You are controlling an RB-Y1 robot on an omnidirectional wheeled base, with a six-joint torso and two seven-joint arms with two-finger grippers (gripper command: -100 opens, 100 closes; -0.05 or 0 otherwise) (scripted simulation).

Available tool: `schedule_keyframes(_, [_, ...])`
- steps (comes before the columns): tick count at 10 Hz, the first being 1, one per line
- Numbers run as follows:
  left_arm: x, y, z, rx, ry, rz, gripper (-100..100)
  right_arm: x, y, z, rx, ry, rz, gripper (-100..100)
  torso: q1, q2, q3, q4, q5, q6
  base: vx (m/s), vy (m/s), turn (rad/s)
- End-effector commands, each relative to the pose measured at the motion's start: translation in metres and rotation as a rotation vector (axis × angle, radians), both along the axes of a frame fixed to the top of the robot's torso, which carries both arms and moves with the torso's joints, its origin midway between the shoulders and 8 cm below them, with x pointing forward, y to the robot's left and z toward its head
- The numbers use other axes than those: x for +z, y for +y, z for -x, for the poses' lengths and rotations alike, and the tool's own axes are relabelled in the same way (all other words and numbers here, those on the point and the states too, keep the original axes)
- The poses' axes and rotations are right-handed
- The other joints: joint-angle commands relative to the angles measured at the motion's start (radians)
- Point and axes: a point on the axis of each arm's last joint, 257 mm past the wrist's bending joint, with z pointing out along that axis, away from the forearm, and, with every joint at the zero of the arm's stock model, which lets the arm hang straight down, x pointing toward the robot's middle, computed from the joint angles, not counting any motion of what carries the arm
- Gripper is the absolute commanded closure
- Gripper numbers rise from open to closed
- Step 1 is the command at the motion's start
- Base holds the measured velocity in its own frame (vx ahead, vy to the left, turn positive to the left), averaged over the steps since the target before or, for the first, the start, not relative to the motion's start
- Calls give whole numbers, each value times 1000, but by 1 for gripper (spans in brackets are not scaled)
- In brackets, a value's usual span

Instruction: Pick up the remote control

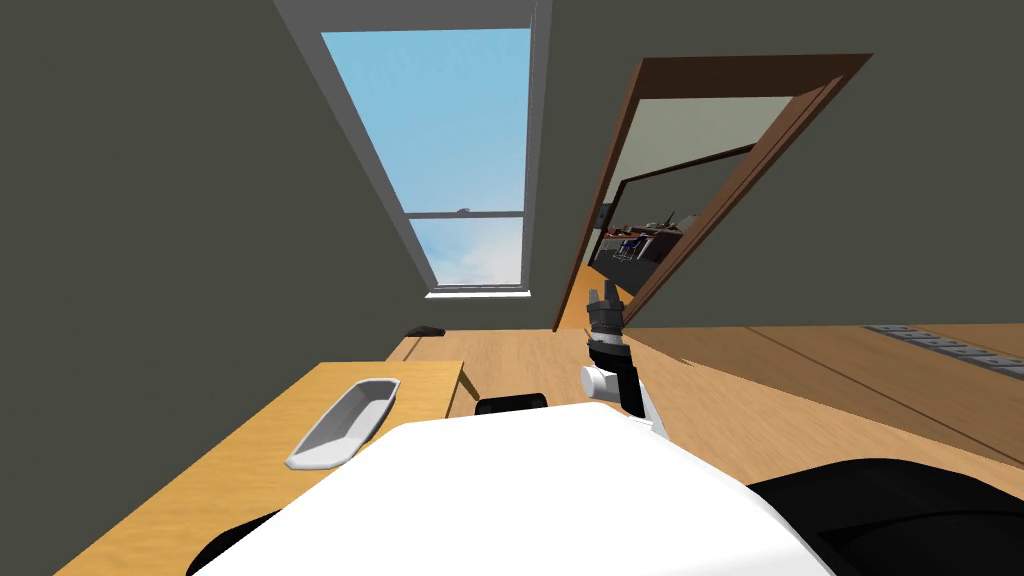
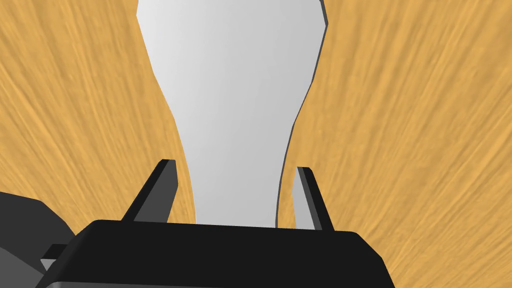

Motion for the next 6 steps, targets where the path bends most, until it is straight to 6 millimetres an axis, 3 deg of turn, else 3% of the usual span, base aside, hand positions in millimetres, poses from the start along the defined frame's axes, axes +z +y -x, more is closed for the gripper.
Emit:
schedule_keyframes(1, [0, 0, 0, 0, 0, 0, 0, 0, 0, 0, 0, 0, 0, 0, 0, 0, 0, 0, 0, 0, 0, 0, 0])
schedule_keyframes(2, [7, 5, -1, -3, 1, -1, 100, 0, 0, 0, 0, 0, 0, 0, 0, 0, 0, 0, 0, 0, 6, -32, 24])
schedule_keyframes(5, [15, 9, -2, -6, 3, -2, 100, 0, 0, 0, 0, 0, 0, 0, -4, -1, -1, 0, -2, 0, 9, -40, 22])
schedule_keyframes(6, [15, 9, -2, -6, 3, -1, 0, 0, 0, 0, 0, 0, 0, 0, -3, -1, 0, 0, -1, 0, 0, 0, 0])
